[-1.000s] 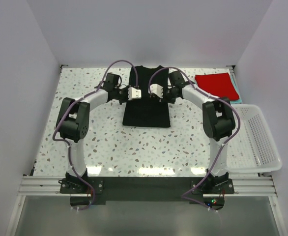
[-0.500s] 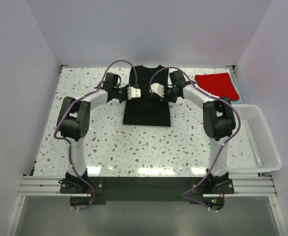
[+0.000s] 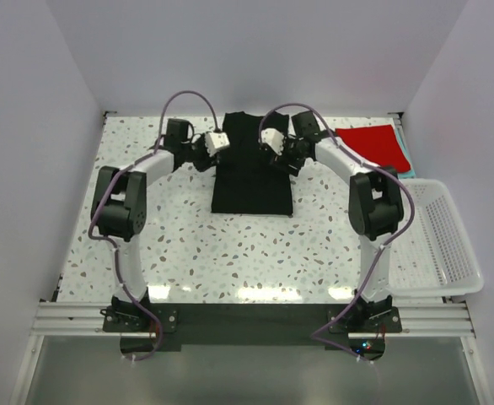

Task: Fold and stack the t-shirts
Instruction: Fold the tshirt

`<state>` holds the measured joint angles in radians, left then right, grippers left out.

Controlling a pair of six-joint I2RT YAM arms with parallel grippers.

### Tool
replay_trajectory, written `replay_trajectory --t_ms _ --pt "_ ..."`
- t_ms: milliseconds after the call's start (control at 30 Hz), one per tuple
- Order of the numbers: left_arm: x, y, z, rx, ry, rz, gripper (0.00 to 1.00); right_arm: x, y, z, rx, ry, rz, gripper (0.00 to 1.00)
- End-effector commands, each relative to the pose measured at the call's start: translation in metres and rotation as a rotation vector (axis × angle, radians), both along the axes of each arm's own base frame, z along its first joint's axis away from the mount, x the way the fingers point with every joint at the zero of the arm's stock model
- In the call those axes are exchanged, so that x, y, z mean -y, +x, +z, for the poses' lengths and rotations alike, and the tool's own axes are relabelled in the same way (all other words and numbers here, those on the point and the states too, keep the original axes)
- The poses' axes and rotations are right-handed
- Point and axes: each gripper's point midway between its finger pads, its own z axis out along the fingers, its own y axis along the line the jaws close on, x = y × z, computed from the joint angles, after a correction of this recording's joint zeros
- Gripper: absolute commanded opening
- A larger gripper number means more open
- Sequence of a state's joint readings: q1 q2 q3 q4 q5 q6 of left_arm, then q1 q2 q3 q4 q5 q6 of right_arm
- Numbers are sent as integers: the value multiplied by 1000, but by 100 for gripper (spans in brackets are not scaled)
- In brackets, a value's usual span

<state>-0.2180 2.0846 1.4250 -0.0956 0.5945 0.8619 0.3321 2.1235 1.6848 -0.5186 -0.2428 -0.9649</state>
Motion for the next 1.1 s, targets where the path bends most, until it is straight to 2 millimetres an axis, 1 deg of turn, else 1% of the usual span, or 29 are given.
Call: replay_trajectory --t_ms 0,33,67,100,133,167,200,233,267,300,333,367,400,433,467,500,533,567,600,633,700,733,800,833,900,933,1000,1033,1067 --pt "-11 -4 88 -14 -195 129 50 -5 -7 84 29 145 -124 63" --pt "-8 -18 102 -58 -237 143 51 -5 -24 86 -54 184 -184 64" --pt "-5 -34 96 -126 -264 142 53 -10 -32 90 -97 220 -208 66" --pt "3 -50 100 -185 -312 115 59 -15 -42 91 -153 260 -223 75" --pt "10 -65 109 -249 -367 134 62 -24 -61 93 -257 322 -266 82" --pt "14 -79 101 -314 -388 140 64 -32 -72 90 -324 358 -284 86" --pt "27 -95 102 -369 -420 105 69 -38 -86 90 -411 403 -337 92" --pt "34 -110 100 -465 -465 129 70 -51 -98 93 -483 463 -326 93" --pt "41 -119 100 -522 -496 127 71 -55 -110 85 -555 490 -353 94" --pt "56 -130 104 -566 -533 88 75 -63 -115 83 -602 529 -363 94" --pt "64 -140 101 -678 -577 117 76 -71 -124 83 -685 573 -405 95" --pt "70 -152 93 -752 -594 120 77 -79 -137 76 -774 605 -408 95" --pt "83 -157 100 -764 -631 68 77 -84 -143 75 -826 633 -421 96" --pt "88 -172 88 -901 -666 108 78 -93 -143 76 -879 680 -462 96" --pt "92 -178 87 -944 -693 104 78 -98 -153 70 -956 705 -468 96" --pt "100 -180 95 -923 -732 50 78 -104 -151 70 -972 735 -465 97" --pt "102 -190 85 -1007 -747 86 78 -108 -153 69 -1025 754 -506 97" --pt "103 -190 82 -1011 -755 87 78 -109 -159 62 -1067 756 -523 97" --pt "104 -189 80 -1004 -762 86 78 -113 -157 60 -1081 784 -512 97" --pt "104 -188 71 -1025 -759 105 78 -114 -158 57 -1119 796 -549 97" --pt "103 -182 62 -1035 -760 133 78 -114 -161 39 -1154 780 -584 97" --pt "103 -179 51 -1060 -759 157 78 -113 -159 31 -1150 775 -590 97" --pt "99 -170 40 -1055 -770 191 78 -108 -160 13 -1153 748 -616 97" --pt "96 -167 25 -1084 -765 224 77 -103 -160 -4 -1175 727 -643 97" --pt "84 -156 12 -1102 -793 268 77 -95 -163 -20 -1199 704 -676 97" --pt "77 -158 -5 -1163 -803 320 76 -88 -162 -32 -1210 696 -699 96" --pt "62 -154 -16 -1184 -841 350 75 -77 -168 -48 -1235 677 -735 96" --pt "56 -161 -25 -1215 -842 376 75 -68 -166 -54 -1243 680 -759 96" --pt "51 -164 -29 -1221 -842 386 75 -61 -170 -62 -1261 671 -779 96"
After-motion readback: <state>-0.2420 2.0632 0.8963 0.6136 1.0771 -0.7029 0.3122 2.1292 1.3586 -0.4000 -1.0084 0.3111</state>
